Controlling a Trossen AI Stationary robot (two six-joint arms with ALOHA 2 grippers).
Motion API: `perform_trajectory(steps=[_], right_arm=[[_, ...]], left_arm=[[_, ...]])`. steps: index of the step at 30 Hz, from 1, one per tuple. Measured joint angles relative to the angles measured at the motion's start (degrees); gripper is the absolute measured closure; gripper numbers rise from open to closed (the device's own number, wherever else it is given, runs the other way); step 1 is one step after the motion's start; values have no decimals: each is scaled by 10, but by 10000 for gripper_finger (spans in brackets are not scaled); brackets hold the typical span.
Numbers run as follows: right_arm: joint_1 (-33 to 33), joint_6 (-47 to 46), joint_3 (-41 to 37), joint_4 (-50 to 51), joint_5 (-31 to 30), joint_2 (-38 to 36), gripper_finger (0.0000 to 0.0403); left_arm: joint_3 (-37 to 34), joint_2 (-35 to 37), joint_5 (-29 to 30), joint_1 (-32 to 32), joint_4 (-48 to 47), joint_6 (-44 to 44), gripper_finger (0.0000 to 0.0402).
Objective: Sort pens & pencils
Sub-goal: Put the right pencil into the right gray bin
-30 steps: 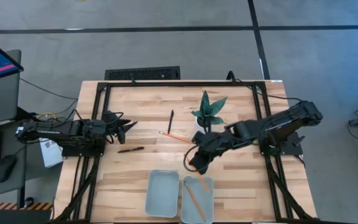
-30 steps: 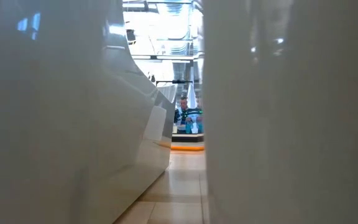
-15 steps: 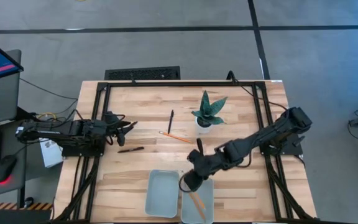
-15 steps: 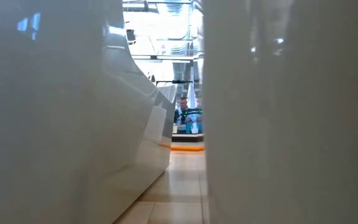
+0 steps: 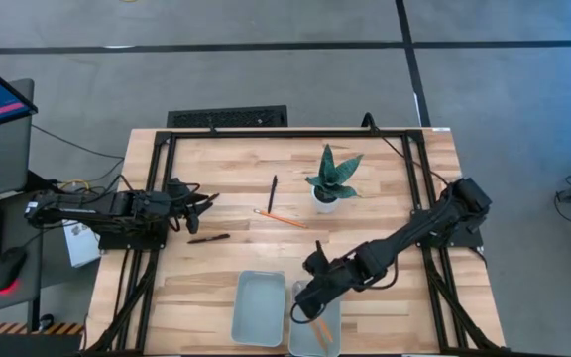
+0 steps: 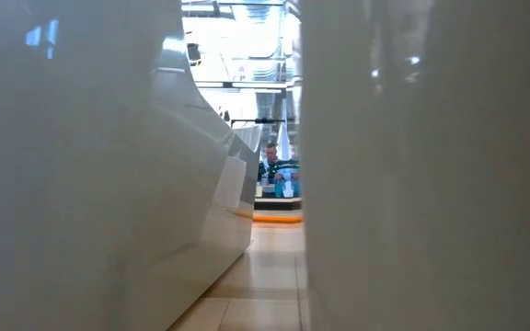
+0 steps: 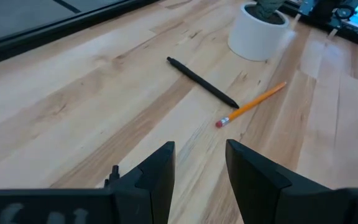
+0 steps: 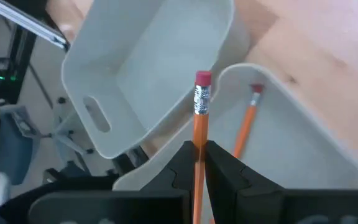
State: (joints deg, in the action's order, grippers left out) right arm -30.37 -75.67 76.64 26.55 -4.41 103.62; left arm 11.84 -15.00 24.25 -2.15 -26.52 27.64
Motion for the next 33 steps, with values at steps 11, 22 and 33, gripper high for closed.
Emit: perform_trajectory(steps=[11, 22, 33], right_arm=[[-7, -10, -3, 19, 18, 30, 356], [2, -14, -3, 36, 61, 51, 356], [12, -14, -2, 26, 76, 64, 356]], left_arm=[[0, 0, -5, 0, -2, 0, 269], [0, 0, -5, 0, -15, 0, 269], [0, 0, -5, 0, -15, 0, 269]])
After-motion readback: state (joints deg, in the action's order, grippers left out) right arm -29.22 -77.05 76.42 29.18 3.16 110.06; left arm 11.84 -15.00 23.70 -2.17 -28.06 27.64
